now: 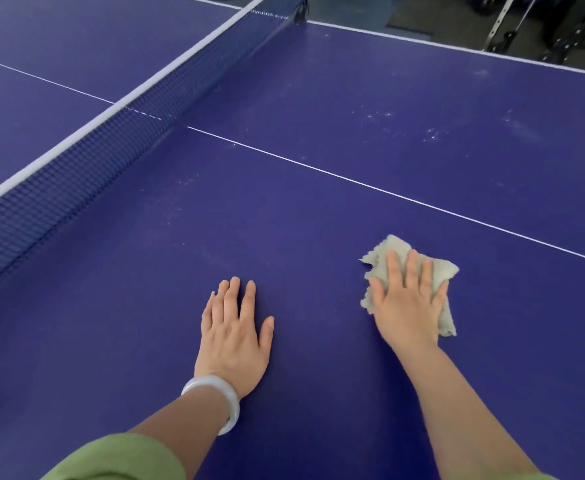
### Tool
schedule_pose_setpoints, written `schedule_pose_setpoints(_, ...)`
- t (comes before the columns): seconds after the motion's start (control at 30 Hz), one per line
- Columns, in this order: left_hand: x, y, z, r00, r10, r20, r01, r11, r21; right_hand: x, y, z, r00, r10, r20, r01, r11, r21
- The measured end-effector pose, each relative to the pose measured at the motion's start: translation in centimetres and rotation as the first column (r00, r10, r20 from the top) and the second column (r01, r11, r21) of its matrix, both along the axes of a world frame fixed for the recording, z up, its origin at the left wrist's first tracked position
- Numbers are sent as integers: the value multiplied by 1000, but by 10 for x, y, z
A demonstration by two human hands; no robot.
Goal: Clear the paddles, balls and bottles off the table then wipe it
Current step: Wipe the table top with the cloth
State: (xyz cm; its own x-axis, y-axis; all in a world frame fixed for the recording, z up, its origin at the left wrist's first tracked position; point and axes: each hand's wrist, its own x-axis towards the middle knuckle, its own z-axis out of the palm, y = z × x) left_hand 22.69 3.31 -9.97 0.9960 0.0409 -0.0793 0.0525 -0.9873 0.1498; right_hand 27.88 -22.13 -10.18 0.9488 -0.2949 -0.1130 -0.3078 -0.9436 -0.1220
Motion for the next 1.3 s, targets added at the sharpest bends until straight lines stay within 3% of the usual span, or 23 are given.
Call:
schedule_pose_setpoints(0.13, 0, 1, 1, 1000, -13, -24, 14, 1000, 23, -53, -12, -2, 967, -256, 11, 256, 967, -12)
schedule_pose_setpoints(0.37, -3, 6, 10, 994, -80, -70, 76, 995, -56, -55, 133, -7, 989, -87, 120, 85, 996, 18)
schedule_pose_setpoints(0.53, -1, 18, 17, 988, -148, -44, 136, 968, -209, -53, 139, -9, 989, -115, 95, 119, 992, -31)
schedule_pose_setpoints(0.67, 0, 68, 25, 959, -283, 13, 263, 871, -416, -51, 141, -8, 986, -143, 89, 148, 987, -55)
schedule_pose_setpoints(0.77, 4, 131, 17, 972, -217, 92, 234, 935, -267, -52, 142, -5, 984, -158, 85, 163, 986, -48)
schedule_pose_setpoints(0.87, 22, 186, 7, 993, 2, 116, 18, 985, -169, -51, 144, -3, 983, -168, 71, 171, 985, -31)
schedule_pose_setpoints(0.97, 37, 216, 1, 985, 165, 56, -157, 979, -130, -51, 143, -4, 985, -162, 64, 165, 985, -54)
schedule_pose_setpoints(1.2, 36, 219, -7, 985, 149, 83, -150, 989, 9, -49, 178, 1, 962, -271, 23, 272, 960, -70)
schedule_pose_setpoints(1.3, 39, 221, -8, 987, 141, 74, -143, 989, 25, -52, 256, -1, 987, -97, 126, 104, 994, -44)
